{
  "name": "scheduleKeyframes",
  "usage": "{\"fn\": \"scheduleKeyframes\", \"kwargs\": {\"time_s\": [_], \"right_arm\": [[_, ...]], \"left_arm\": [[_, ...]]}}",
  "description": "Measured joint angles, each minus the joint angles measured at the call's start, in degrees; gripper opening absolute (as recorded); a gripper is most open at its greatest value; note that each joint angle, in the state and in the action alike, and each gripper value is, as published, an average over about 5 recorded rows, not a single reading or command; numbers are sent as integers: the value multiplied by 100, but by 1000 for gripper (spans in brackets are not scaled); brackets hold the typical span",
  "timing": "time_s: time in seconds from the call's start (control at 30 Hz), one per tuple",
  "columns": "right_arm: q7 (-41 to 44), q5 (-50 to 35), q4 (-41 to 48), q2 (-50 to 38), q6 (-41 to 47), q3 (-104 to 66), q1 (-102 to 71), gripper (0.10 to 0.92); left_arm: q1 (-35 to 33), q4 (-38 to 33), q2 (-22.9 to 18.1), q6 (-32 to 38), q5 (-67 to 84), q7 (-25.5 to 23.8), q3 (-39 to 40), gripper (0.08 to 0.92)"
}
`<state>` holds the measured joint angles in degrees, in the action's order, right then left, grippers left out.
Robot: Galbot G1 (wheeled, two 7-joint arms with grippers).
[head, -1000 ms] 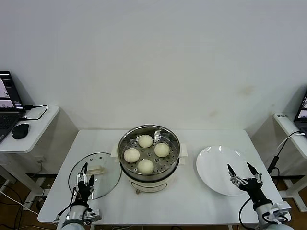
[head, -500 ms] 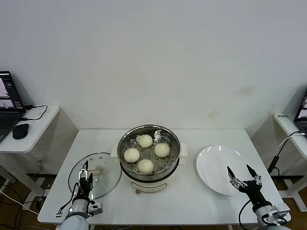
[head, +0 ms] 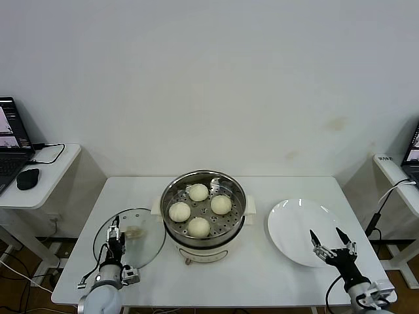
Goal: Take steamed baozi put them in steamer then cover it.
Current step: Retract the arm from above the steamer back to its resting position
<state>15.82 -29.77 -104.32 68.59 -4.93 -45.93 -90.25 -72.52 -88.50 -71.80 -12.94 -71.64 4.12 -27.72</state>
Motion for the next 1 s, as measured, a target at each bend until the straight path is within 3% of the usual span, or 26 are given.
{"fn": "scheduleKeyframes", "kwargs": {"time_s": [0.7, 1.0], "right_arm": [[94, 61, 23, 27, -106, 15, -103, 823], [104, 100, -10, 37, -105, -8, -164, 823]], "left_arm": [[380, 458, -157, -18, 273, 339, 50, 817], [336, 582, -176, 80, 395, 544, 36, 594]]}}
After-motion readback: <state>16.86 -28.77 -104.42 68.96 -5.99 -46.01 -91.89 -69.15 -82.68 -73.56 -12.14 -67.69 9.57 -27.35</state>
